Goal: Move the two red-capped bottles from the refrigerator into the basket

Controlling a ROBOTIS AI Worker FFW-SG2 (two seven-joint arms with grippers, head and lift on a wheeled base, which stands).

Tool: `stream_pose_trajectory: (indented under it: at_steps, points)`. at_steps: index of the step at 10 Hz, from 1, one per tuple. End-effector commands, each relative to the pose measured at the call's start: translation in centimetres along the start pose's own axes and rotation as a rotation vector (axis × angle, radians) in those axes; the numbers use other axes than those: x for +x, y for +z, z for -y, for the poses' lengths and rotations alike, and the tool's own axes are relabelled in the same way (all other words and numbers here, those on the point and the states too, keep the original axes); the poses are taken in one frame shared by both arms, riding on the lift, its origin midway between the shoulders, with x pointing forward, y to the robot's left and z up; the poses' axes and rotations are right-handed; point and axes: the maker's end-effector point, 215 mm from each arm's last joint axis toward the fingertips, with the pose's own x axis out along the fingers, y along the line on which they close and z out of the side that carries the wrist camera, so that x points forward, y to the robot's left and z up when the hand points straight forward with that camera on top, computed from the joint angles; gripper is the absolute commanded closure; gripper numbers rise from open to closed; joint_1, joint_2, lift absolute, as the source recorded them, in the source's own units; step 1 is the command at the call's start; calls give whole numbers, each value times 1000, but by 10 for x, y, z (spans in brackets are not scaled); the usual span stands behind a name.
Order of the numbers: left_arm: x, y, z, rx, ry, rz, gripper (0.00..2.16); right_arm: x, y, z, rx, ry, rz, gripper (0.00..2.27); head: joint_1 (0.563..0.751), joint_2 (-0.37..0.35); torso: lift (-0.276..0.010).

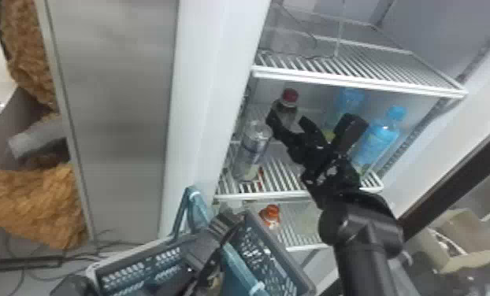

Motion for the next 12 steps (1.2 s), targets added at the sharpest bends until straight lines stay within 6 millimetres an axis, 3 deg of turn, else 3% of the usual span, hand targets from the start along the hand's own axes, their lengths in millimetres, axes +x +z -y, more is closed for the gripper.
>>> stream_pose_trajectory:
  at_steps: [1,4,6,8,9,10,12]
  points:
    - [-1,-1,-1,-2,3,-1,1204,5,4,2,-18,-7,-1,111,675,-350,0]
    - [-1,0,-1,-2,2,2,1204,14,3,9,-32,-22,-29,128,668,-350,0]
    - [-1,0,-1,-2,2,2,1204,20,-2,9,-40,-22,-63,266,667,-350,0]
    - [-1,0,-1,-2,2,2,1204,24,-11,8,-31,-16,-97,927,668,-350,0]
    - [-1,1,-1,0,3,3,1204,24,-15,5,-43,-12,-118,1119,669,-350,0]
    - [-1,1,-1,-1,3,4,1204,23,-9,6,-71,-16,-111,1283,671,-350,0]
    - [-1,1,-1,-1,3,4,1204,14,9,-1,-93,-7,-75,1282,670,-350,0]
